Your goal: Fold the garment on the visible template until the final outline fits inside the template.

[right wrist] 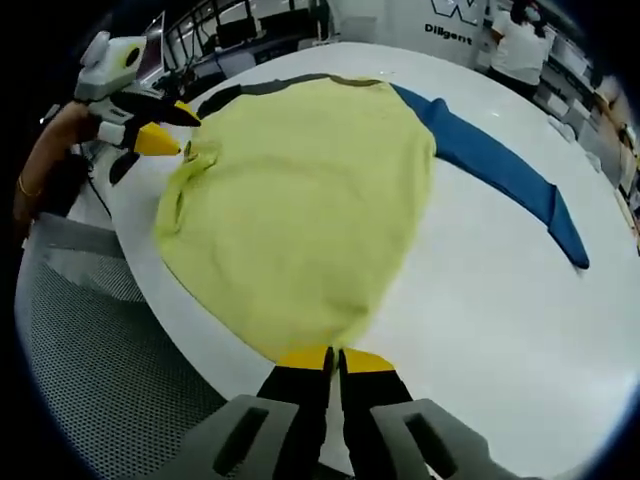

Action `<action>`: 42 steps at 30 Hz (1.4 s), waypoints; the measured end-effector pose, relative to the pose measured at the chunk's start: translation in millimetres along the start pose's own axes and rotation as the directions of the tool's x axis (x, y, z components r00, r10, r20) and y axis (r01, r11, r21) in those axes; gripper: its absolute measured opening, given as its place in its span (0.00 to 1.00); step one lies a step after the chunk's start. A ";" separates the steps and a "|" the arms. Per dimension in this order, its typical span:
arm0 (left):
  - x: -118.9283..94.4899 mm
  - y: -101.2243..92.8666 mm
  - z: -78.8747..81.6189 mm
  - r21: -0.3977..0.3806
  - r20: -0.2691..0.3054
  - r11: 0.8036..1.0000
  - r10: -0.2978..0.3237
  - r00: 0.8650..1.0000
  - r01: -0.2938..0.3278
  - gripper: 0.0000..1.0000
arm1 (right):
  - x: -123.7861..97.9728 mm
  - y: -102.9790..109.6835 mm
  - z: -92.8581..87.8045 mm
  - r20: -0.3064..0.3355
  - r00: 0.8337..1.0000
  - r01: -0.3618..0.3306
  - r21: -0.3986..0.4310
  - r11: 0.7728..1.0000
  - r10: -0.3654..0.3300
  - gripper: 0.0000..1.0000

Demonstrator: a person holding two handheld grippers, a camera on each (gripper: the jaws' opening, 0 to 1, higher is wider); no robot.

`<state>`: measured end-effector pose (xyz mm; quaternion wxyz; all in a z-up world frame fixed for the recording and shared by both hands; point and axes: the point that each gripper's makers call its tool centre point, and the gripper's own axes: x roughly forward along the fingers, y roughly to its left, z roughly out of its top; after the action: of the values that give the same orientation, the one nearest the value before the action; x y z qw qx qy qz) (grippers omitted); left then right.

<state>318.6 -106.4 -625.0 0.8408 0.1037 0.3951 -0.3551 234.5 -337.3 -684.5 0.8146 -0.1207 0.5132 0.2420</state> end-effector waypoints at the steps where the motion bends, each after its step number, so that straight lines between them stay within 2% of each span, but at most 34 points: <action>1: -1.2 2.3 -1.7 -0.003 -0.010 1.000 0.011 1.000 -0.011 0.55 | 0.1 0.0 0.0 0.000 1.000 0.001 -0.003 1.000 -0.001 0.00; 3: -2.5 5.6 -6.5 -0.032 -0.032 0.999 0.017 0.999 -0.018 0.58 | 0.2 0.0 0.0 -0.001 1.000 0.002 -0.005 1.000 -0.002 0.00; 7: -3.8 9.4 -11.4 -0.084 -0.043 0.996 0.021 0.999 -0.024 0.56 | 0.4 0.1 0.2 0.000 1.000 0.002 -0.005 1.000 -0.002 0.00; 11: -4.5 9.1 -16.4 -0.109 -0.052 0.994 0.013 0.999 -0.019 0.48 | 0.5 0.2 0.4 0.001 1.000 0.000 0.000 1.000 0.000 0.00; 15: -5.1 7.8 -20.8 -0.169 -0.039 0.986 -0.010 0.999 0.003 0.39 | 0.4 -0.3 0.2 0.003 1.000 0.000 0.004 1.000 0.000 0.00; 17: -5.0 7.5 -20.4 -0.218 -0.023 0.976 -0.019 1.000 0.014 0.36 | 0.5 -0.6 0.1 0.003 1.000 0.000 0.004 1.000 0.000 0.00; 20: -4.1 10.5 -19.6 -0.326 0.005 0.945 -0.029 1.000 0.030 0.34 | 0.5 -0.6 0.1 0.003 1.000 0.000 0.004 1.000 0.000 0.00; 23: -2.0 14.7 -22.0 -0.377 0.003 0.926 -0.029 1.000 0.028 0.32 | 0.7 -0.5 0.1 0.003 1.000 -0.001 0.004 1.000 0.001 0.00; 27: 3.5 20.6 -27.5 -0.386 -0.025 0.923 -0.007 1.000 -0.003 0.30 | 0.8 -0.5 0.1 0.004 1.000 -0.002 0.003 1.000 0.002 0.00; 31: 6.6 21.4 -26.5 -0.493 0.004 0.870 -0.007 1.000 0.008 0.27 | 0.7 -0.5 0.2 0.006 1.000 -0.002 0.005 1.000 0.002 0.00; 34: 8.6 24.2 -29.4 -0.495 -0.003 0.869 -0.005 1.000 0.003 0.23 | 0.8 -0.6 0.4 0.007 1.000 -0.002 0.004 1.000 0.002 0.00; 37: 12.1 23.1 -32.1 -0.506 -0.014 0.862 -0.015 1.000 0.006 0.23 | 0.8 -0.5 0.5 0.007 1.000 -0.002 0.007 1.000 0.002 0.00; 42: 16.2 22.1 -32.0 -0.503 -0.016 0.865 -0.021 1.000 0.010 0.21 | 0.7 -0.4 0.6 0.009 1.000 -0.003 0.009 1.000 0.003 0.00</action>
<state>321.8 -84.2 -660.6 0.8316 -0.1181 0.4837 -0.2459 235.4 -337.2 -684.9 0.8172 -0.1151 0.5107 0.2412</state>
